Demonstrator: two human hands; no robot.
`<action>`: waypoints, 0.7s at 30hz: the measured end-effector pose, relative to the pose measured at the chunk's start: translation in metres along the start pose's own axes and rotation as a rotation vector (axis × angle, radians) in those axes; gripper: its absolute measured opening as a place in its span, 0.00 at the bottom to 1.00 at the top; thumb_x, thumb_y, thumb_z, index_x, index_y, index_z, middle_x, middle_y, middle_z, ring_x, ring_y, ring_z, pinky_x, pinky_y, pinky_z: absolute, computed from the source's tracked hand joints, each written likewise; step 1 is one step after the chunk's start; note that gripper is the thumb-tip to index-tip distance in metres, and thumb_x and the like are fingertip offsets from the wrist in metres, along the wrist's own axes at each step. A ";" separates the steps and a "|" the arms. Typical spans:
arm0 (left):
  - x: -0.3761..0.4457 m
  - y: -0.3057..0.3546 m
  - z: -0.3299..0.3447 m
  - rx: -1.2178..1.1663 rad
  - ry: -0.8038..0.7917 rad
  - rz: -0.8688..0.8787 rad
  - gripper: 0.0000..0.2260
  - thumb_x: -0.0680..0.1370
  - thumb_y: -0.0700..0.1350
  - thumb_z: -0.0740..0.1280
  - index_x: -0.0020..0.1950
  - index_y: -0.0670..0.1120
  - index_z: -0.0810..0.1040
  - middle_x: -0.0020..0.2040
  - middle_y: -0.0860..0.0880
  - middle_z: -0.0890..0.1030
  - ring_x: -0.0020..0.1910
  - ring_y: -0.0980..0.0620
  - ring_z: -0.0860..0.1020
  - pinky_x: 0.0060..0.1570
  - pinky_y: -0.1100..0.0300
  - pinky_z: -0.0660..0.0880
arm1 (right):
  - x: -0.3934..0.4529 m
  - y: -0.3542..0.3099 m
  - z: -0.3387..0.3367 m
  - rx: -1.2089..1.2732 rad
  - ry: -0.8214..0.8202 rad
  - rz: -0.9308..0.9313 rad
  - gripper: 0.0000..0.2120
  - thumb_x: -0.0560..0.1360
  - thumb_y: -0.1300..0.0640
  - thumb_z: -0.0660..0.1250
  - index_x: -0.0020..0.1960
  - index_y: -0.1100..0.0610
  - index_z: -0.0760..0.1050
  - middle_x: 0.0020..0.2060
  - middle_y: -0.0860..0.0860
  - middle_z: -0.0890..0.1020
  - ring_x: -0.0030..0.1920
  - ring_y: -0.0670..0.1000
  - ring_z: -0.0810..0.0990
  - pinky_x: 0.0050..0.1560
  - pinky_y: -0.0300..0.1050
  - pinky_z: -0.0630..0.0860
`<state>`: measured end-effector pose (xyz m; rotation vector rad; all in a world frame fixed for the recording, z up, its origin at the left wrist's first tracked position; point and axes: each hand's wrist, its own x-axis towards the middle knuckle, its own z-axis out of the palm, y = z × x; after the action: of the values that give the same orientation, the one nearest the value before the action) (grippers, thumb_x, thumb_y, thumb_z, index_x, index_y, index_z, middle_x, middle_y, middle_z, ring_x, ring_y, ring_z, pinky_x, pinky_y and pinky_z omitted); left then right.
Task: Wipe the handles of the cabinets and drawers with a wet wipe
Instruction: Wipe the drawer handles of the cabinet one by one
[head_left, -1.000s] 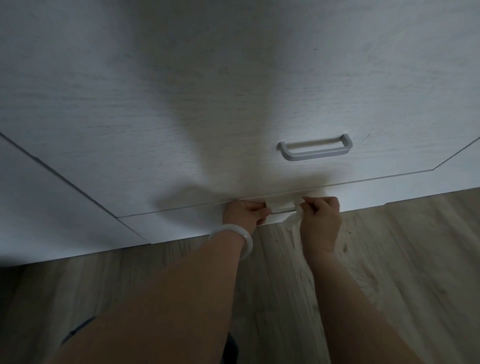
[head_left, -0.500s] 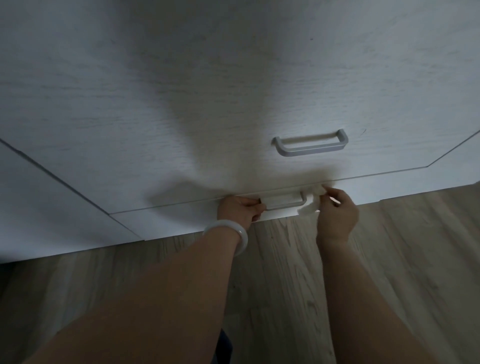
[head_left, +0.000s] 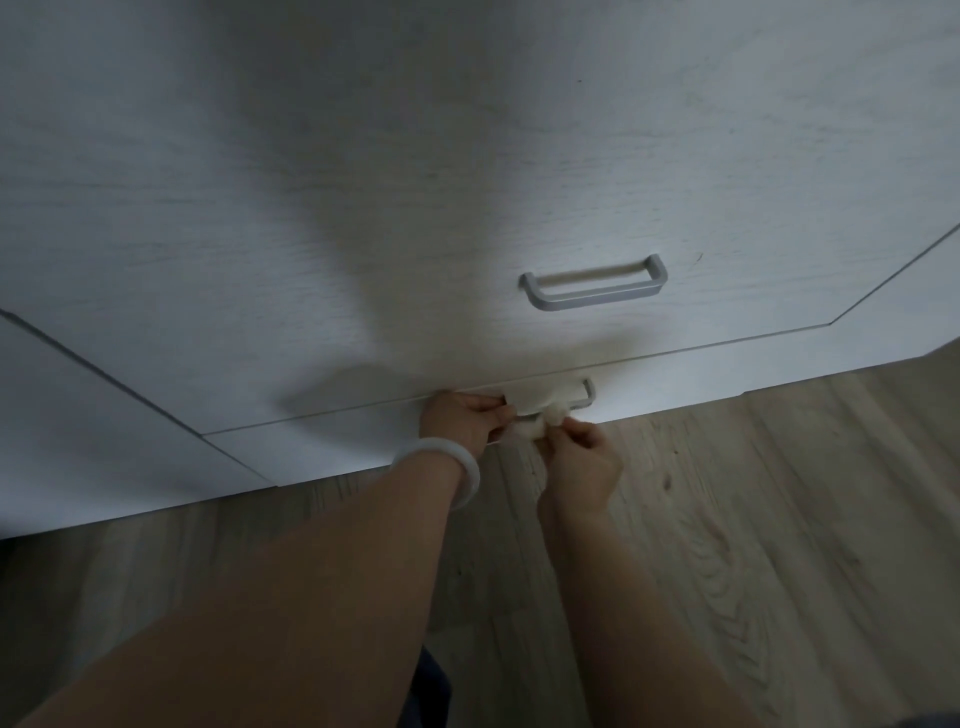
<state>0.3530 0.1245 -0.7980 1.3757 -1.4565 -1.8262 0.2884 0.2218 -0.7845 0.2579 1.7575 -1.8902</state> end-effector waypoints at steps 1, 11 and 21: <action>-0.002 0.002 0.000 0.019 -0.007 0.003 0.12 0.73 0.32 0.72 0.56 0.32 0.80 0.35 0.48 0.82 0.26 0.60 0.76 0.33 0.70 0.77 | -0.006 0.003 0.003 -0.007 -0.018 0.012 0.07 0.74 0.73 0.66 0.43 0.62 0.78 0.42 0.58 0.83 0.44 0.54 0.83 0.46 0.43 0.82; -0.007 0.006 0.006 0.012 -0.121 -0.206 0.07 0.73 0.43 0.74 0.49 0.45 0.83 0.43 0.45 0.82 0.42 0.48 0.78 0.46 0.53 0.77 | -0.002 -0.003 0.002 0.028 -0.103 0.117 0.07 0.73 0.73 0.66 0.43 0.63 0.77 0.40 0.60 0.82 0.43 0.57 0.82 0.43 0.44 0.81; -0.022 0.017 0.017 -0.377 -0.068 -0.364 0.09 0.75 0.30 0.67 0.55 0.34 0.74 0.42 0.39 0.80 0.31 0.48 0.81 0.31 0.59 0.81 | 0.028 -0.020 -0.007 -0.028 -0.228 0.281 0.03 0.77 0.65 0.65 0.49 0.63 0.77 0.42 0.57 0.79 0.42 0.51 0.78 0.42 0.40 0.77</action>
<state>0.3430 0.1446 -0.7740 1.4582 -0.8620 -2.2490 0.2538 0.2211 -0.7819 0.2535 1.5090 -1.6255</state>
